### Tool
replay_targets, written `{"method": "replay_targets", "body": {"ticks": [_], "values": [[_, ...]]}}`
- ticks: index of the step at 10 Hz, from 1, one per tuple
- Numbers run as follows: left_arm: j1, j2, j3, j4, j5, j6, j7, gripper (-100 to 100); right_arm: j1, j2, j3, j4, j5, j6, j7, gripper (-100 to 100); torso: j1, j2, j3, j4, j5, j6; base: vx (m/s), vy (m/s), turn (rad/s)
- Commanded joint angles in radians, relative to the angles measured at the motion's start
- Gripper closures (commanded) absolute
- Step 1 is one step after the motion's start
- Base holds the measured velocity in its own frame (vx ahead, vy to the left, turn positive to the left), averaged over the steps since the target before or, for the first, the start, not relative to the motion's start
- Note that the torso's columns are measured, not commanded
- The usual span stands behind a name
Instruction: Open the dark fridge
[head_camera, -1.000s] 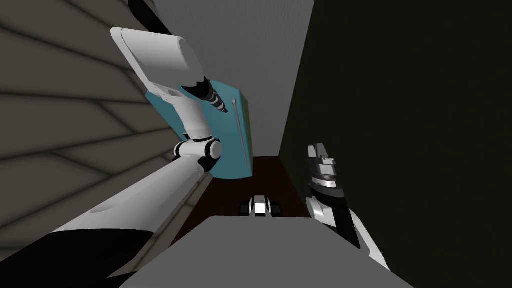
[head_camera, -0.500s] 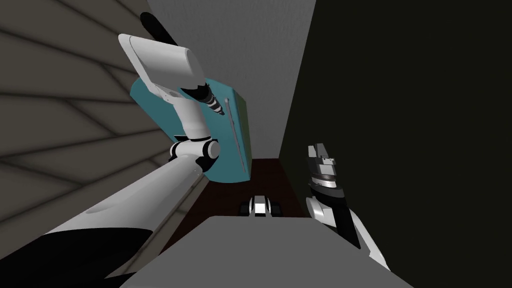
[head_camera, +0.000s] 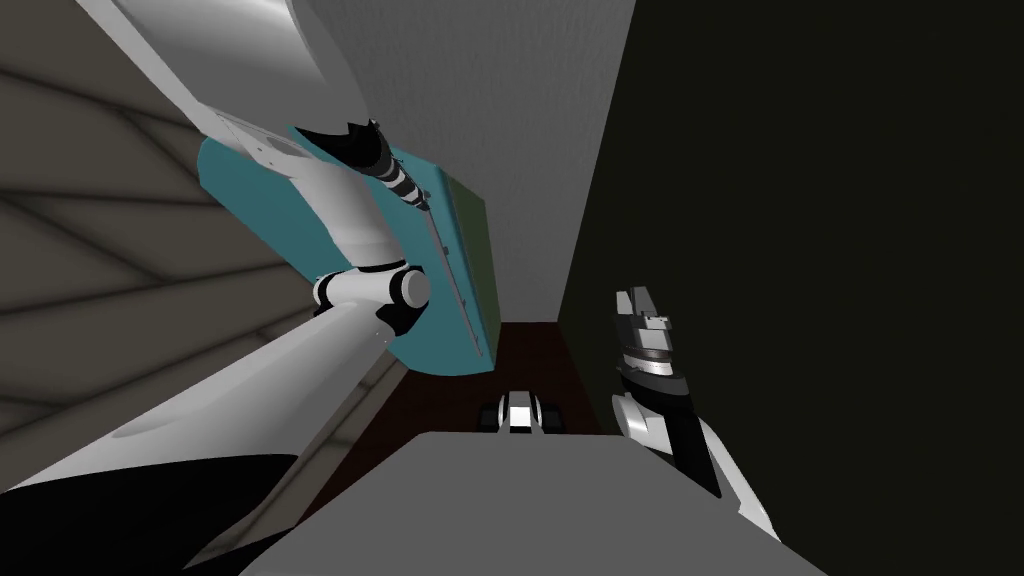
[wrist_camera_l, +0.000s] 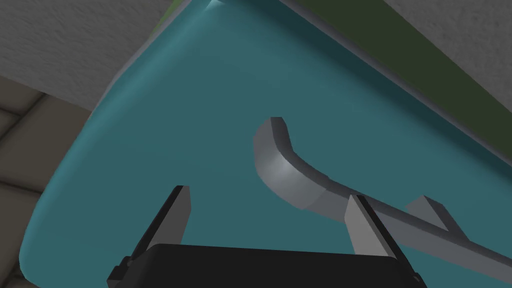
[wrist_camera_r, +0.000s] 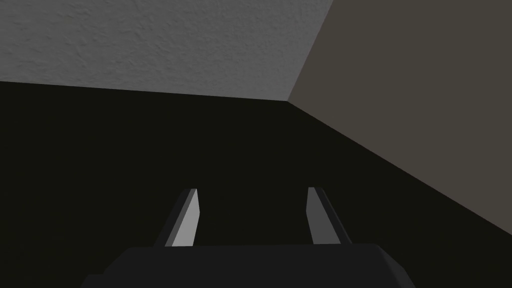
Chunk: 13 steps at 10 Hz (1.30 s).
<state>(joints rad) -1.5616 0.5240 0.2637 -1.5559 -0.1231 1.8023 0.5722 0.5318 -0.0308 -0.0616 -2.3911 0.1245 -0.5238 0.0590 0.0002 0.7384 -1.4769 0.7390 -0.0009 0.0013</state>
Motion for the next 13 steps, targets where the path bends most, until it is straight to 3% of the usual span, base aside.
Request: {"method": "replay_targets", "body": {"ticks": [1,5,7,8,9,11,13], "values": [[-0.026,0.019,-0.003,-0.017,-0.026,0.064,0.020,-100,0.000,0.000,0.000,0.000,0.000,0.000,0.000,0,0.001,-0.005,-0.004,-0.001,0.000,0.001,0.137,-0.100,0.030],[-0.039,0.029,-0.003,-0.024,-0.035,0.170,0.026,-100,0.000,0.000,0.000,0.000,0.000,0.000,0.000,0,0.002,0.000,0.001,-0.001,0.002,-0.001,0.060,-0.037,-0.003],[-0.036,0.029,-0.001,-0.025,-0.033,0.160,0.024,-100,0.000,0.000,0.000,0.000,0.000,0.000,0.000,0,0.001,0.003,0.003,0.000,0.001,-0.001,0.010,-0.003,0.001],[-0.036,0.029,-0.001,-0.025,-0.033,0.160,0.024,100,0.000,0.000,0.000,0.000,0.000,0.000,0.000,0,0.000,0.002,0.003,0.000,0.001,-0.001,0.000,0.000,0.000],[-0.047,0.008,0.016,-0.027,0.010,0.163,0.014,100,0.000,0.000,0.000,0.000,0.000,0.000,0.000,0,0.000,0.001,0.002,-0.001,0.001,-0.001,-0.083,0.067,0.268],[-0.056,-0.014,0.033,-0.028,0.054,0.167,0.004,100,-0.001,0.000,0.000,0.000,0.000,0.000,0.000,0,0.011,0.007,0.005,0.000,0.007,-0.004,-0.193,0.121,0.201],[-0.075,-0.058,0.066,-0.032,0.123,0.175,-0.016,100,-0.001,0.000,0.000,0.000,0.000,0.000,0.000,0,0.007,0.001,0.001,-0.001,0.005,-0.004,-0.188,0.126,0.278]]}}
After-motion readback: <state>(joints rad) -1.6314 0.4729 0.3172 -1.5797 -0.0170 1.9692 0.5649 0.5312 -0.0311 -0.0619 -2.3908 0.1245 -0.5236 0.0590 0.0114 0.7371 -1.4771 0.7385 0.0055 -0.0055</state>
